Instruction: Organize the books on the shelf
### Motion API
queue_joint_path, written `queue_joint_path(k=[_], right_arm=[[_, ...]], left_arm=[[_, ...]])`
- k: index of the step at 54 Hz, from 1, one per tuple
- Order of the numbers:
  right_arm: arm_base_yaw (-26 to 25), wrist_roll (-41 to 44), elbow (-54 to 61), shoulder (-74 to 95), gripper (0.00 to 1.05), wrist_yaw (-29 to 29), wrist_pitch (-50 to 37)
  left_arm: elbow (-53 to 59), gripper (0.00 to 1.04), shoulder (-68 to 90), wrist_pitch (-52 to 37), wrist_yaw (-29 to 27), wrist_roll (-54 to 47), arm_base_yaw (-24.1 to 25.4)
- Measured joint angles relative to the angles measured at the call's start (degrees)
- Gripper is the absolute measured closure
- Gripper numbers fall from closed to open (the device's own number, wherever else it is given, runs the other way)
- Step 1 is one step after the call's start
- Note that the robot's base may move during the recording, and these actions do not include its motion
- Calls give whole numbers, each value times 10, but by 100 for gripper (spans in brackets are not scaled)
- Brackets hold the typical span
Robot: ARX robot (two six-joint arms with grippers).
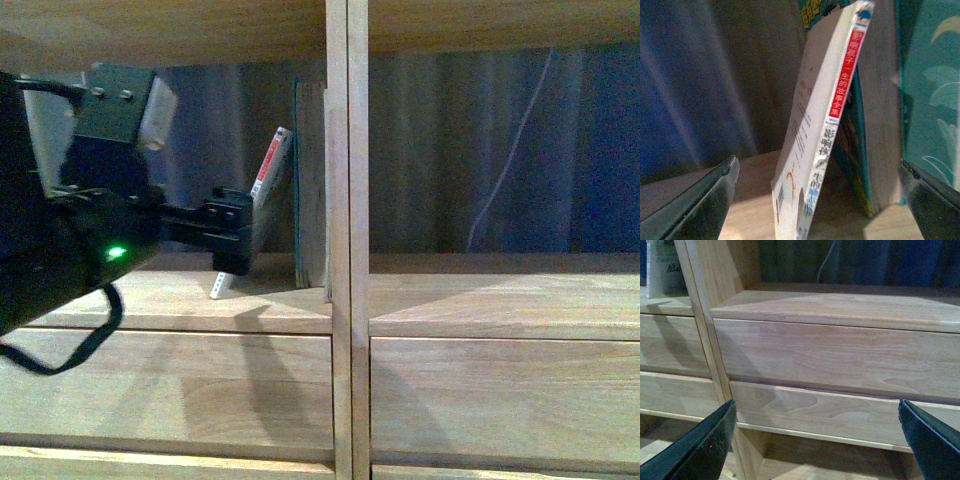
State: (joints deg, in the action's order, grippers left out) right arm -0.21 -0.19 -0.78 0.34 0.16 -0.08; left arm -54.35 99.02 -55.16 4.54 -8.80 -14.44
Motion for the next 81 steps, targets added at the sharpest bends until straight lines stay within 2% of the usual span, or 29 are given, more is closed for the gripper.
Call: queue_joint_path(k=[14, 22, 29, 36, 44, 48, 49, 52, 53, 54, 56, 59, 62, 66, 76, 78, 81], right_arm=[[0, 0, 0, 0, 7, 0, 0], [0, 0, 0, 0, 7, 0, 0], [0, 0, 0, 0, 7, 0, 0], [0, 0, 0, 0, 7, 0, 0], [0, 0, 0, 0, 7, 0, 0], [0, 0, 0, 0, 7, 0, 0], [0, 0, 0, 0, 7, -1, 0], [0, 0, 0, 0, 7, 0, 0], [0, 0, 0, 0, 7, -1, 0], [0, 0, 0, 0, 7, -2, 0], [0, 0, 0, 0, 7, -1, 0], [0, 0, 0, 0, 7, -1, 0], [0, 0, 0, 0, 7, -1, 0], [0, 0, 0, 0, 7, -1, 0], [0, 0, 0, 0, 7, -1, 0], [0, 0, 0, 0, 7, -1, 0], [0, 0, 0, 0, 7, -2, 0]], left_arm=[[246, 7, -264, 2, 42, 28, 29], [370, 7, -468, 98, 100, 54, 64], [444, 7, -665, 238, 168, 89, 135], [500, 7, -859, 359, 264, 116, 238], [538, 7, -920, 365, 342, 132, 323], [538, 7, -923, 361, 348, 136, 335], [538, 8, -927, 366, 333, 134, 332], [537, 18, -958, 457, 213, 115, 294], [537, 20, -962, 471, 203, 114, 287], [537, 24, -968, 496, 154, 111, 274], [537, 31, -972, 530, 100, 105, 254], [537, 40, -977, 545, 42, 101, 232], [537, 50, -984, 550, -28, 99, 183], [537, 64, -987, 551, -36, 95, 151], [537, 98, -987, 551, -44, 94, 147], [537, 102, -987, 551, -44, 95, 147], [537, 102, -987, 551, -44, 94, 147]])
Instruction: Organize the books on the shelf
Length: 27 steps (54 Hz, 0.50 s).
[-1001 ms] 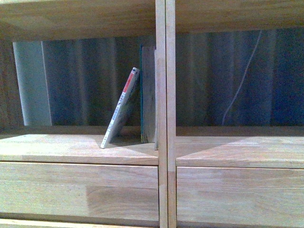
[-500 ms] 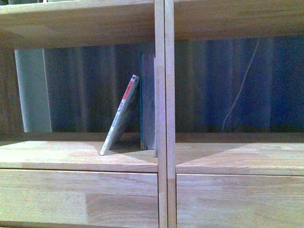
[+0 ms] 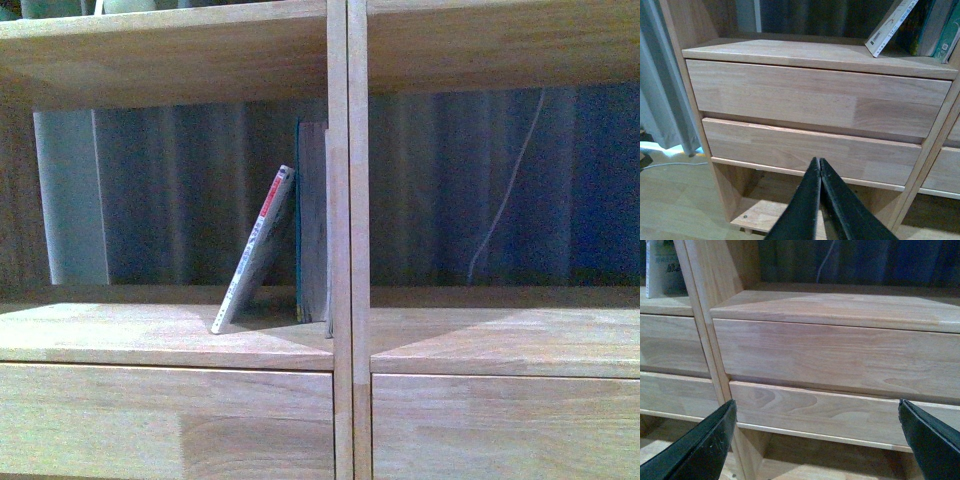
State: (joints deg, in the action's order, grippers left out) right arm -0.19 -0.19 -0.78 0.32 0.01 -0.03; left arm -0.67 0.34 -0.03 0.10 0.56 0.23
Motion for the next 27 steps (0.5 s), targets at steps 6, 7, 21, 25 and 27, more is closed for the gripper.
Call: queue_joint_path(k=[6, 7, 21, 25, 27], right_arm=[[0, 0, 0, 0, 7, 0, 0], [0, 0, 0, 0, 7, 0, 0], [0, 0, 0, 0, 7, 0, 0], [0, 0, 0, 0, 7, 0, 0], [0, 0, 0, 0, 7, 0, 0]], left_arm=[[0, 102, 0, 0, 0, 0, 0], [0, 102, 0, 0, 0, 0, 0], [0, 102, 0, 0, 0, -1, 0], [0, 102, 0, 0, 0, -1, 0], [0, 100, 0, 0, 0, 0, 0]])
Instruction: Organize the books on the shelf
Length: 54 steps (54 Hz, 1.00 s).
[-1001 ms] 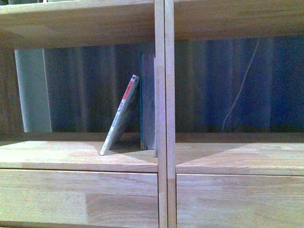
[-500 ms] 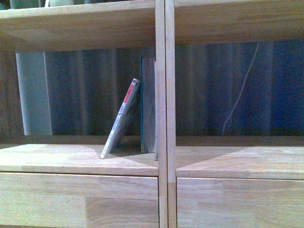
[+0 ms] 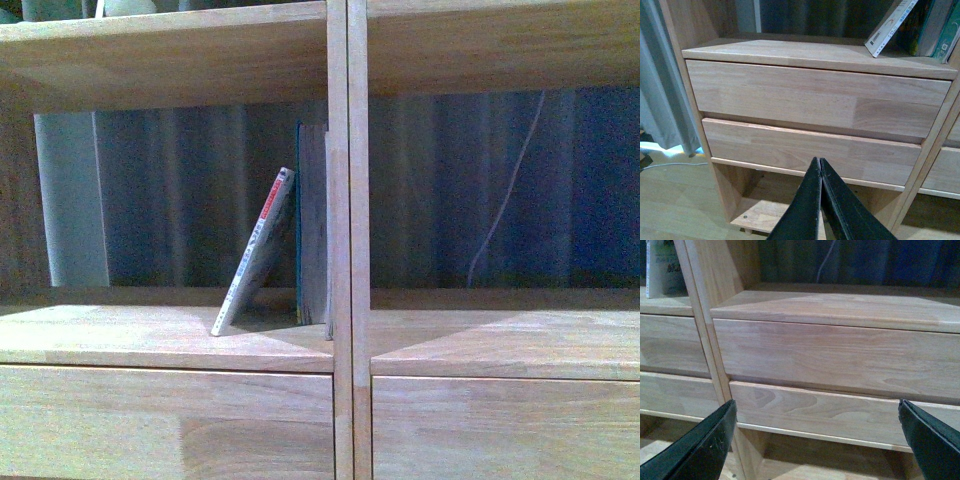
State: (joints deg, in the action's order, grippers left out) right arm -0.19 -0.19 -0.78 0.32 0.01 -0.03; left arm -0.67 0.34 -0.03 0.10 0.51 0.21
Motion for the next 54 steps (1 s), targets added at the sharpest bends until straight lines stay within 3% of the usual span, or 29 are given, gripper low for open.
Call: queue_joint_path(k=[5, 13, 26, 54], right_arm=[[0, 0, 0, 0, 7, 0, 0], [0, 0, 0, 0, 7, 0, 0], [0, 0, 0, 0, 7, 0, 0], [0, 0, 0, 0, 7, 0, 0]], left_arm=[[0, 84, 0, 0, 0, 0, 0], [0, 47, 0, 0, 0, 0, 0], [0, 6, 0, 0, 0, 0, 0], [0, 7, 0, 0, 0, -2, 0]])
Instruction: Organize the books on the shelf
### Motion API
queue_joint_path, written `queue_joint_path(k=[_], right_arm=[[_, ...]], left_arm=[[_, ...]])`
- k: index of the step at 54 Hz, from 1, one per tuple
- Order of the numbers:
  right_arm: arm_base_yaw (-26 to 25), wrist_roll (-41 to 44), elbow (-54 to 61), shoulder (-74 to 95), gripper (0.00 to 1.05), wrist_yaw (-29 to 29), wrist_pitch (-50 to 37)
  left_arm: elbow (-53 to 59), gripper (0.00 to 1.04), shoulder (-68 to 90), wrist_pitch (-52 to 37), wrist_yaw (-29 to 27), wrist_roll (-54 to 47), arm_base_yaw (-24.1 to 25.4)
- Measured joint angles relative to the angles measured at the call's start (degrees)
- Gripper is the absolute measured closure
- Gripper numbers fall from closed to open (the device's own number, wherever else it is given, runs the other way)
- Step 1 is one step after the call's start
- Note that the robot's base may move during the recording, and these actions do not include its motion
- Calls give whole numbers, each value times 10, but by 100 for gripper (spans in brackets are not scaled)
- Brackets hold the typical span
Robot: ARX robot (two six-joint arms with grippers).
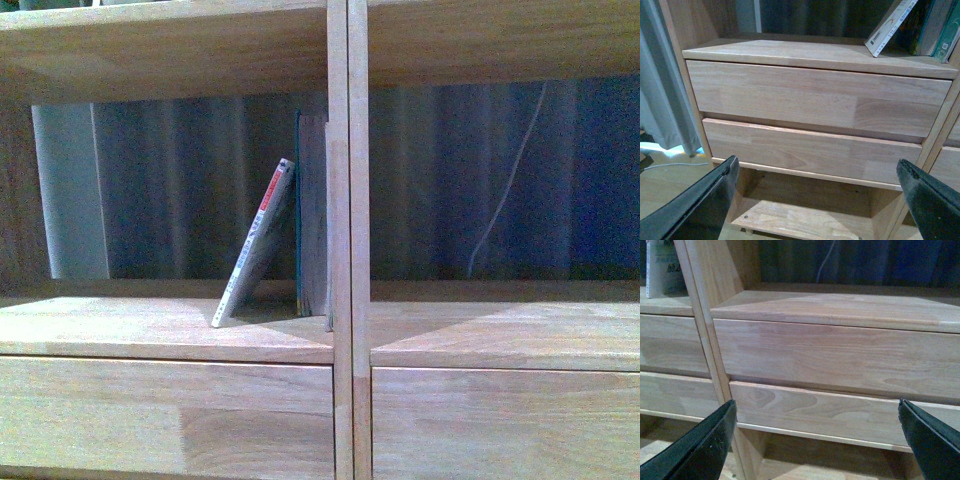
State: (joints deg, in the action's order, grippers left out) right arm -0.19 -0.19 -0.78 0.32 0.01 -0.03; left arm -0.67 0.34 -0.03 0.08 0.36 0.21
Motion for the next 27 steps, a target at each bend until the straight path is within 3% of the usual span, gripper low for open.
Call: queue_joint_path(k=[27], right_arm=[[0, 0, 0, 0, 7, 0, 0]], left_arm=[[0, 7, 0, 0, 0, 0, 0]])
